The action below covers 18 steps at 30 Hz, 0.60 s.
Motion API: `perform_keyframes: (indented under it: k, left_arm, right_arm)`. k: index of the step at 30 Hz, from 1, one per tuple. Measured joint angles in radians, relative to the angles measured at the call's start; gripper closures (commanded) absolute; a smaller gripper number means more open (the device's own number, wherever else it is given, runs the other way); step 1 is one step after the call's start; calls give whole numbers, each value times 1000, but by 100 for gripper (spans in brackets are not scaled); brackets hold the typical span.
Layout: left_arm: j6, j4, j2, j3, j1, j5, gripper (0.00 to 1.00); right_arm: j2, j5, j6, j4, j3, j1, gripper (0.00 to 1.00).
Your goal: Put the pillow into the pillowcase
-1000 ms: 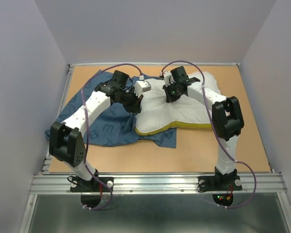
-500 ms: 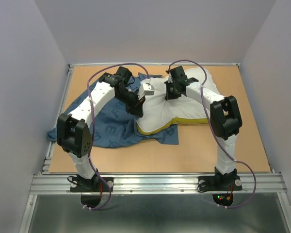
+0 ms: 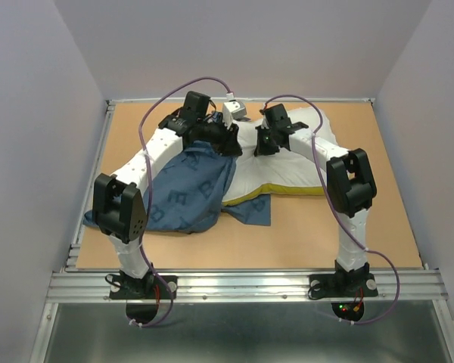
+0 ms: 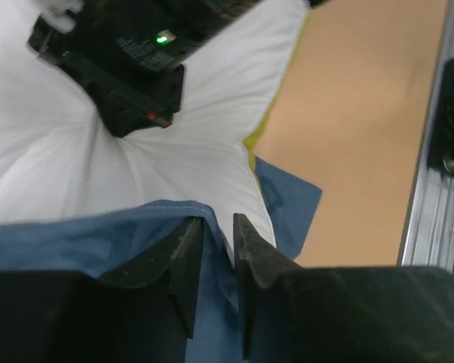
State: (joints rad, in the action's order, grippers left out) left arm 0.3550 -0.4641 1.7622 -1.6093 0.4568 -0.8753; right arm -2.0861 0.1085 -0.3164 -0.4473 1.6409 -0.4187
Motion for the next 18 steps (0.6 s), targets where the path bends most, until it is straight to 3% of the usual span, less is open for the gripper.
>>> perform_keyframes:
  k: [2, 6, 12, 14, 18]
  left_arm:
    - [-34, 36, 3, 17, -4, 73, 41]
    - [38, 15, -5, 11, -34, 177, 31]
    - [430, -174, -172, 51, -64, 288, 25]
    - [568, -204, -284, 113, -24, 322, 25]
    - [753, -214, -496, 327, 185, 376, 25]
  right_arm:
    - [0, 23, -10, 7, 0, 0, 100]
    - [0, 64, -22, 13, 0, -1, 100]
    - [0, 124, -27, 14, -2, -1, 99]
    - [0, 144, -26, 14, -3, -1, 99]
    - [0, 173, -20, 14, -5, -1, 99]
